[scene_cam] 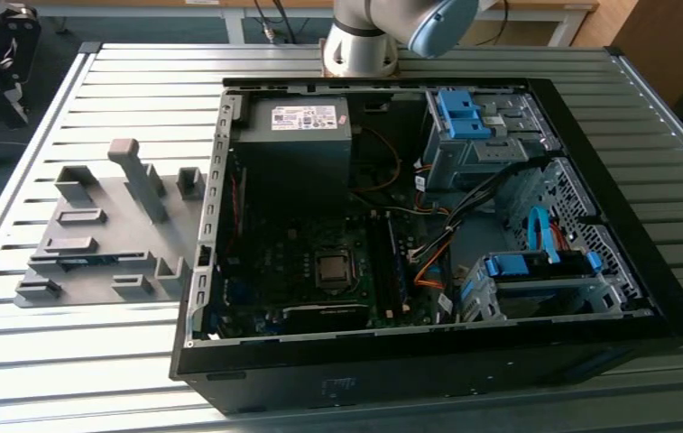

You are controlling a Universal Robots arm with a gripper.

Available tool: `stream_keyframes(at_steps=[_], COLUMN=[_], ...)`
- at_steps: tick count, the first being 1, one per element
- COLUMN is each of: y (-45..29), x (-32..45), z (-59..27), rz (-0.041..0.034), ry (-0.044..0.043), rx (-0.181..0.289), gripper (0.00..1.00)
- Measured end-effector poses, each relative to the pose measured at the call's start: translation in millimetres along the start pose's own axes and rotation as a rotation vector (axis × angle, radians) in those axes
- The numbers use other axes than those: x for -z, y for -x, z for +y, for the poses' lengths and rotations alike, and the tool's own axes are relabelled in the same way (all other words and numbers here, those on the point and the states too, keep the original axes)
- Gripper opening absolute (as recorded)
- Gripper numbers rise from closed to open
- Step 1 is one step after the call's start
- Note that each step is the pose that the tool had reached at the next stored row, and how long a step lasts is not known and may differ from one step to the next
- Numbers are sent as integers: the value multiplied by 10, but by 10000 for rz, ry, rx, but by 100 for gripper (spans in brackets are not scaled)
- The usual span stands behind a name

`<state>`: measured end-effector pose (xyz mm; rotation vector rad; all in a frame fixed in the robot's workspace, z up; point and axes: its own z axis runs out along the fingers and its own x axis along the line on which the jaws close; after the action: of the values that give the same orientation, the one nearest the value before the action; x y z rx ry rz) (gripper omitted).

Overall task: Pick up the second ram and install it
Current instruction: 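Pick up the second ram and move it above second insertion slot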

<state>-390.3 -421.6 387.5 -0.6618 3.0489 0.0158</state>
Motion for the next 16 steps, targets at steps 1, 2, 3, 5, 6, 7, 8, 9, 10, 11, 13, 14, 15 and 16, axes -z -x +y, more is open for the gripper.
stream_keyframes(at_steps=[1, 2, 3, 5, 6, 7, 8, 9, 10, 11, 13, 14, 15, 16], y=[0, 0, 0, 0, 0, 0, 0, 0, 0, -1, -1, -1, -1, -1], x=[0, 0, 0, 0, 0, 0, 0, -1, -1, -1, -2, -2, -2, -2], z=[0, 0, 0, 0, 0, 0, 0, 0, 0, -1, -1, -1, -1, -1], rz=[0, 0, 0, 2, 3, 3, 4, 5, 6, 7, 7, 7, 8, 9], ry=[0, 1, 3, 7, 10, 13, 16, 18, 21, 24, 29, 32, 34, 37], rx=[19, 56, 121, 332, 445, 562, 682, 796, 915, 1035, 1277, 1389, 1500, 1605], gripper=[11, 11, 11, 11, 11, 11, 11, 11, 11, 11, 11, 11, 11, 11])
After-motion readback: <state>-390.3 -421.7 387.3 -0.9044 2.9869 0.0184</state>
